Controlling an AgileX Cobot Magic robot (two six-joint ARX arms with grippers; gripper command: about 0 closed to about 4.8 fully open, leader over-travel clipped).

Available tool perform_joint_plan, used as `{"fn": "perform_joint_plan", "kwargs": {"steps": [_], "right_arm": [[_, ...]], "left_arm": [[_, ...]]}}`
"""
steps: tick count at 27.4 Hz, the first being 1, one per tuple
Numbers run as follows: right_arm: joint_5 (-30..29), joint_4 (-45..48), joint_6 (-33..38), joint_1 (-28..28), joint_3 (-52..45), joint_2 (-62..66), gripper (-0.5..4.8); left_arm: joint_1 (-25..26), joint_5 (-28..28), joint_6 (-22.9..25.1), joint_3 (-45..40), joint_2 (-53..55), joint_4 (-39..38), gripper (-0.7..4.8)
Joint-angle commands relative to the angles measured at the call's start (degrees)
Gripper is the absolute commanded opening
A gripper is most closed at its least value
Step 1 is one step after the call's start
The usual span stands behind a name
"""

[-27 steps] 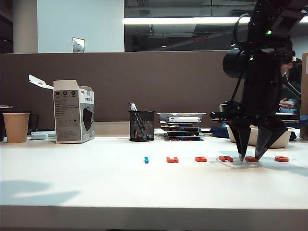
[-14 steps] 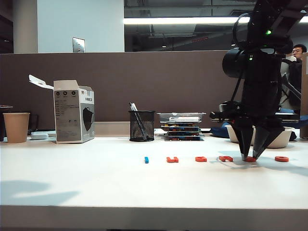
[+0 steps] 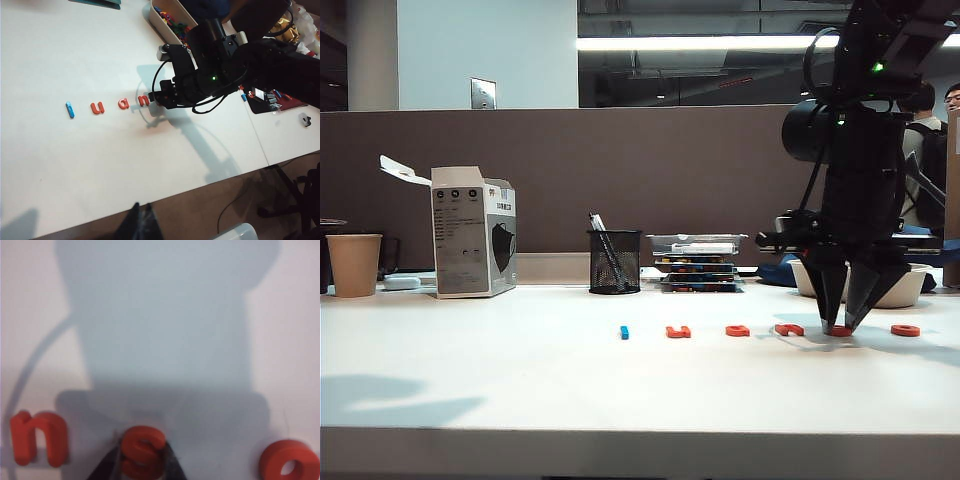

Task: Select the appropriate letters from the row of letter magnets placed on the table to arrange into the word "sun".

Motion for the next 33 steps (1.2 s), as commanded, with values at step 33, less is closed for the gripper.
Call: {"fn": "perform_joint_plan", "kwargs": {"steps": [33], "right_arm": [[-0.11,-5.79,13.38,15.26,-1.86,-13.03,0.85]], "left_arm": [[-0.04,0.00,0.02,0.15,-0.11,0.37,-0.03]]}}
